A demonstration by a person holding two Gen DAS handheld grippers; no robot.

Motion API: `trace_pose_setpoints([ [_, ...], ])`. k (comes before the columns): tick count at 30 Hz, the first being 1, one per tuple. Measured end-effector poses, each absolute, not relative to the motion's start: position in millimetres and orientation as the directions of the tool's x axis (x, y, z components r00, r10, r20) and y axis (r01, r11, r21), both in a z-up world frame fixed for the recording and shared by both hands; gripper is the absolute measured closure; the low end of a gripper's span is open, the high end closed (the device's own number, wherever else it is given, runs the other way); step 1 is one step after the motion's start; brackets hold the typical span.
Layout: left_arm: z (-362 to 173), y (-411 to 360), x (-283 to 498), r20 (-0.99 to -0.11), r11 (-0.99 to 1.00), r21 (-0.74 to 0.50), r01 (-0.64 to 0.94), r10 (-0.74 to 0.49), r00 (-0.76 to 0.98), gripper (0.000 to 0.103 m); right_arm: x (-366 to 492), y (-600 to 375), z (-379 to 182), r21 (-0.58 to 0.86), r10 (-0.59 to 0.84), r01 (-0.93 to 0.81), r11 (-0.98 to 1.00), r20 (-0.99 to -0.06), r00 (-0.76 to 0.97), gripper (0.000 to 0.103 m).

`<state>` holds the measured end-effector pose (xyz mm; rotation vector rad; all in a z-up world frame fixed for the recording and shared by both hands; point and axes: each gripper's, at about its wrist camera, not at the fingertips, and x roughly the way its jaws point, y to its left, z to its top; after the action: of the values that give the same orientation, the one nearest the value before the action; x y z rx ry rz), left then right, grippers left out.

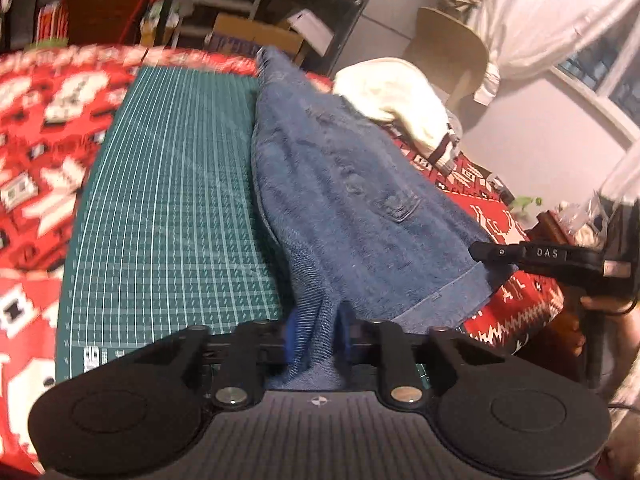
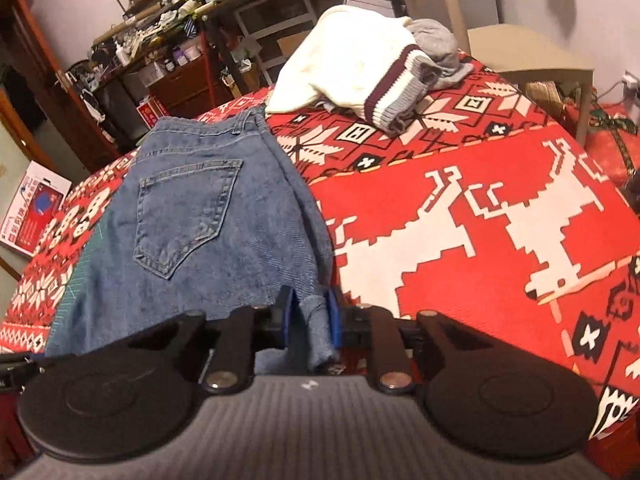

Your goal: Fold clothes

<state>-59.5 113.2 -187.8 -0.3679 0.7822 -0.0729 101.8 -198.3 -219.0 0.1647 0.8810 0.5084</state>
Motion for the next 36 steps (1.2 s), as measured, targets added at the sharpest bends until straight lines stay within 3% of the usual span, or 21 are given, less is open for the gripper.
trace_pose_setpoints([
  [12,-164,189,-100,-0.664,0.920,-0.343,-0.187,-0.097,0.741,0.089,48,-164,-209,0.593,0.687,-0.348,0.726,-0.631,0.360,0.090],
  [21,-177,212,-132,-0.692,0.891,-0.383,-0.243,-0.102,0.715,0.088,11,-148,-212,0.551,0.663,-0.373,0.746,-0.664,0.346,0.090],
  [23,-177,206,-134,-0.699,0.899,-0.367,-0.237,-0.099,0.708,0.079,9,-150,-209,0.528,0.642,-0.371,0.764,-0.681,0.353,0.088],
  [24,-176,203,-135,-0.703,0.906,-0.351,-0.237,-0.088,0.706,0.076,8,-152,-207,0.515,0.630,-0.370,0.773,-0.689,0.357,0.083],
  [25,-175,201,-137,-0.707,0.911,-0.336,-0.238,-0.077,0.703,0.069,6,-153,-206,0.503,0.619,-0.368,0.782,-0.698,0.361,0.071],
  [27,-171,201,-139,-0.709,0.915,-0.318,-0.248,-0.056,0.703,0.055,7,-157,-200,0.466,0.592,-0.375,0.801,-0.706,0.388,0.067],
  [36,-124,220,-107,-0.666,0.929,-0.273,-0.250,0.005,0.746,0.050,57,-151,-149,0.420,0.600,-0.434,0.797,-0.639,0.482,0.067],
])
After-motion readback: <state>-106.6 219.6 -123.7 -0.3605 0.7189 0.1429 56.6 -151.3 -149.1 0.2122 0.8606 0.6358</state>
